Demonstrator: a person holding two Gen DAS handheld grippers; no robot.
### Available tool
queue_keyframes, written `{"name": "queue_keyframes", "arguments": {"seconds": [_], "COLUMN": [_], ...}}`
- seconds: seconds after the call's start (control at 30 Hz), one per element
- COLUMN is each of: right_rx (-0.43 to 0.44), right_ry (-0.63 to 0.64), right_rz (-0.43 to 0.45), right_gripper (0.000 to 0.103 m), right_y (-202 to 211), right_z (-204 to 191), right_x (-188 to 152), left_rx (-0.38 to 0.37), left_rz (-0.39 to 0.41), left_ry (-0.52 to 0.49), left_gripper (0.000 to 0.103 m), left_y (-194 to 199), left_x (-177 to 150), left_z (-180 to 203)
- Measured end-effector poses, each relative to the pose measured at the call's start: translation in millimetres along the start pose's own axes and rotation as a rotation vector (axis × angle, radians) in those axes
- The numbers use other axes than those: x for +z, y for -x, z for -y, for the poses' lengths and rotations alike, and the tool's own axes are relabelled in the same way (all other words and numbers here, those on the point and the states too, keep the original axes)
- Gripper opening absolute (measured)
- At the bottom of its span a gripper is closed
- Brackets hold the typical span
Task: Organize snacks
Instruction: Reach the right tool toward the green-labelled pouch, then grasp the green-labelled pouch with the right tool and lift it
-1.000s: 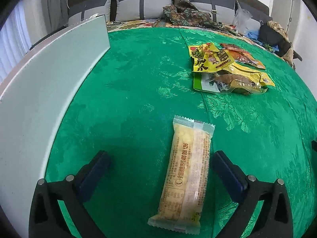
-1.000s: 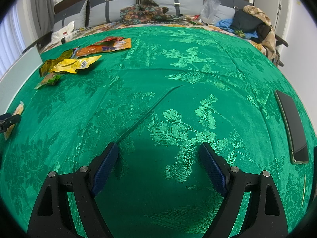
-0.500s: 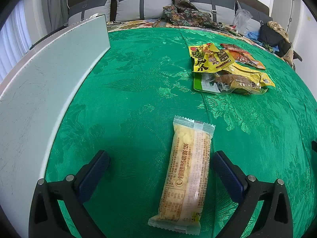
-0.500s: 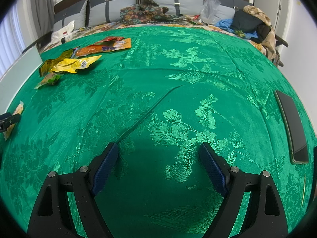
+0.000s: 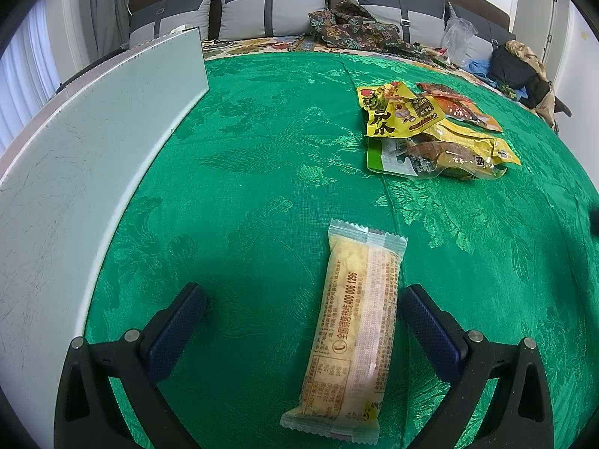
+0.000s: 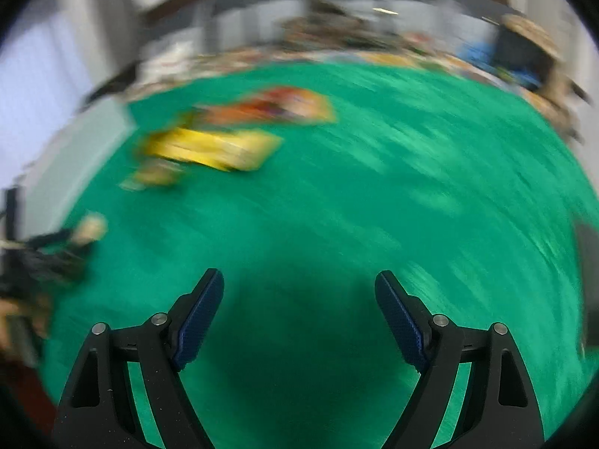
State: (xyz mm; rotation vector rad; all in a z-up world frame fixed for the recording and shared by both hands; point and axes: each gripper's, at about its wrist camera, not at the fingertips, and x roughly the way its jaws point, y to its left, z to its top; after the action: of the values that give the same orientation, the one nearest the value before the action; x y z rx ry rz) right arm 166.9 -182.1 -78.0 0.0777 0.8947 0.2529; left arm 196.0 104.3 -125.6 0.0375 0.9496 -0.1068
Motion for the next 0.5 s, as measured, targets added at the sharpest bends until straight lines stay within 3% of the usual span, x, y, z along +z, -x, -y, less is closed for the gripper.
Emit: {"name": "queue_keyframes", "arguments": {"seconds": [0.17, 0.3, 0.43, 0.47, 0.5], "right_rx": [0.159, 0.112, 0.109, 0.112, 0.105], "right_ry": [0.322, 0.509, 0.534, 0.534, 0.531], "right_rz": [-0.048, -0.167, -0.257, -0.256, -0.254], "right_gripper": [0.085, 0.083, 0.083, 0.075, 0.042], "right_y": [-43.3, -99.6, -135.3, -134.8, -133.6], "right_z": [-106.7, -157.5, -175.7, -177.1, -176.6], "right_x": [73.2, 89.7, 86.6, 85.4, 84.3], "left_rx": [0.0, 0.0, 0.0, 0.0, 0.0], "left_rz": [0.0, 0.0, 0.0, 0.0, 0.0], "left_ry": [0.0, 0.0, 0.001, 0.001, 0.001], "left_gripper": [0.103, 0.103, 0.103, 0.103, 0.103], "left_y": [-0.2, -0.4, -0.6, -0.6, -0.7], "left_x": [0.1, 0.2, 0.2, 0.3, 0.2], "left_z": [-0.1, -0.2, 0.0, -0.3, 0.0]}}
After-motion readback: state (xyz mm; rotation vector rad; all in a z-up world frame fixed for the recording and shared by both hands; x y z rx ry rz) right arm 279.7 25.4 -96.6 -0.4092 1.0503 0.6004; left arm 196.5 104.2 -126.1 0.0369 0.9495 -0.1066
